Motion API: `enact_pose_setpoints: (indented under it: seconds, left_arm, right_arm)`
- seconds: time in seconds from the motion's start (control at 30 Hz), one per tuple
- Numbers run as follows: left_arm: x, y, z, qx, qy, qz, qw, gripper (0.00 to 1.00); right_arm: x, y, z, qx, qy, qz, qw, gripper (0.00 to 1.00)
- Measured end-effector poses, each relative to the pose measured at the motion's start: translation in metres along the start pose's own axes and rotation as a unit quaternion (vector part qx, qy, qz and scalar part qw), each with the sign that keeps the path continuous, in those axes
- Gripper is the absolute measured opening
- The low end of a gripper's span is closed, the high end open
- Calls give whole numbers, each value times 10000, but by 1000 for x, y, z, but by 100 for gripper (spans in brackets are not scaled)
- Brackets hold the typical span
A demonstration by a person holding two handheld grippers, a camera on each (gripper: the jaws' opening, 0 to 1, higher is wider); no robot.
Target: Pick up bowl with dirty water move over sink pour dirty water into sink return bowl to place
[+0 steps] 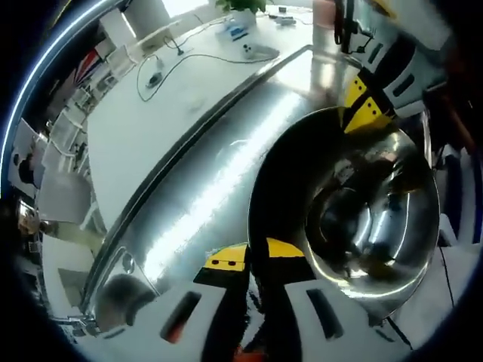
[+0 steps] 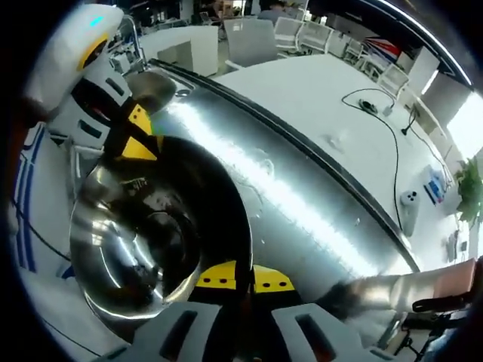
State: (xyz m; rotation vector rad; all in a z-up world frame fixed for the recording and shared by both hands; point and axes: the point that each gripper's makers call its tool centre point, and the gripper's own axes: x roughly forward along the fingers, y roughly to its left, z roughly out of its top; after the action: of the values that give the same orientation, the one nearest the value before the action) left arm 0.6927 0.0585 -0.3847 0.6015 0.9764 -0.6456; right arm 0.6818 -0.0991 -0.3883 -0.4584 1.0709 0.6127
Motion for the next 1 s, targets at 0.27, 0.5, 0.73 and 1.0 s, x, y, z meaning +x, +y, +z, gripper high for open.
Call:
enact_pose_setpoints:
  seconds: [0.27, 0.5, 0.73, 1.0]
  left_arm:
    - [0, -1, -2, -438, 49, -129, 9989, 0]
    - [-1, -2, -4, -866, 87, -258, 9959, 0]
    - [-1, -3, -5, -1176, 106, -305, 9925, 0]
    - [-3, -4, -3, -1347, 55, -435, 9899, 0]
  right_arm:
    - [2, -2, 2, 631, -46, 235, 9977, 0]
    - [0, 0, 1, 741, -96, 275, 9968, 0]
    - [0, 0, 1, 724, -118, 250, 9970, 0]
    - [-4, 2, -1, 756, -81, 250, 9968, 0]
